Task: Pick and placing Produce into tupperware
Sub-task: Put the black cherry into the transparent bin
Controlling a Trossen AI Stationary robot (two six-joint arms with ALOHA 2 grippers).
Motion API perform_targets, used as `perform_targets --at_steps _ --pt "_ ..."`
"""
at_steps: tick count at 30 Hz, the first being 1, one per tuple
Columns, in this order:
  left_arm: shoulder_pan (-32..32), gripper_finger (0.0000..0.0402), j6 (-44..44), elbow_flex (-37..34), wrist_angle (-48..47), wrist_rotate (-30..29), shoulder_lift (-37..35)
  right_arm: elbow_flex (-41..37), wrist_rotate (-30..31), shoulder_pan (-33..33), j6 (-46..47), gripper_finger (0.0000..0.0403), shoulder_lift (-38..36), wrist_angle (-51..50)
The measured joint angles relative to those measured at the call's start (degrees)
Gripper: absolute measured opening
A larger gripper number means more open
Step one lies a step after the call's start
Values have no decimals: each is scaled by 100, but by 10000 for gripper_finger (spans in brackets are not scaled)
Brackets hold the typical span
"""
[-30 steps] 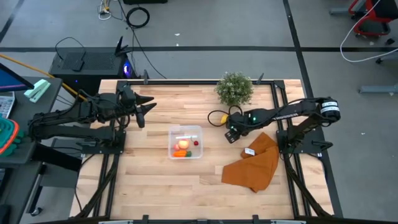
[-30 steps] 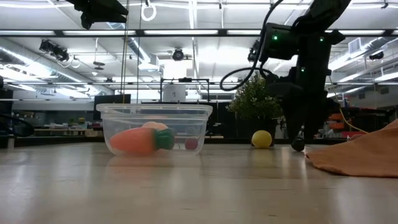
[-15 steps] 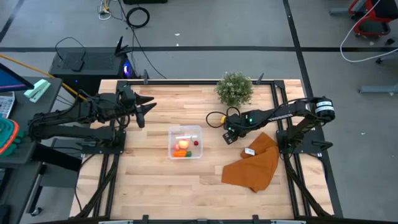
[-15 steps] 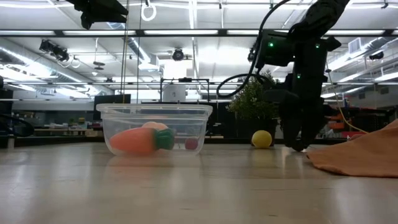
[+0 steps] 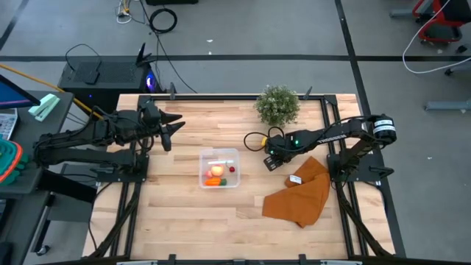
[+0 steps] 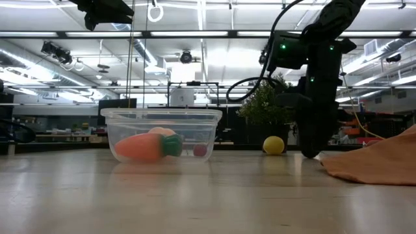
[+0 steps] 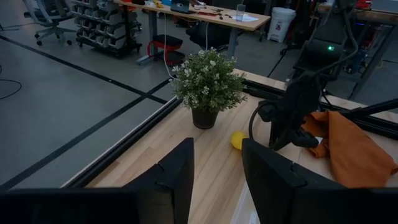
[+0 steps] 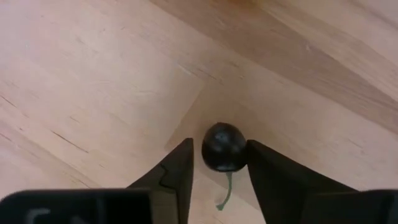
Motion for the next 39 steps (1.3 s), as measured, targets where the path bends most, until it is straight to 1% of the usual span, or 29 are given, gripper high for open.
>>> perform_targets --at_steps 8,16,20,22,28,32,36,39 --pt "0 144 4 0 0 0 1 0 2 0 -2 81 0 24" --pt "0 139 4 0 0 0 0 99 0 0 -2 79 0 -16" --pt "1 139 4 0 0 0 0 488 -37 6 -46 78 -32 -109" --pt "2 142 4 0 0 0 1 812 -73 50 -129 78 -42 -256" --pt "0 145 -2 2 -9 0 -1 2171 -120 370 -515 78 -72 -776" --pt "2 139 4 4 -18 0 -1 2895 -44 640 -738 78 -74 -844" --pt "1 140 64 4 -20 0 -1 3138 -17 820 -1130 78 -76 -746" --pt "1 145 69 4 -20 0 -7 3136 -22 843 -1318 78 -74 -293"
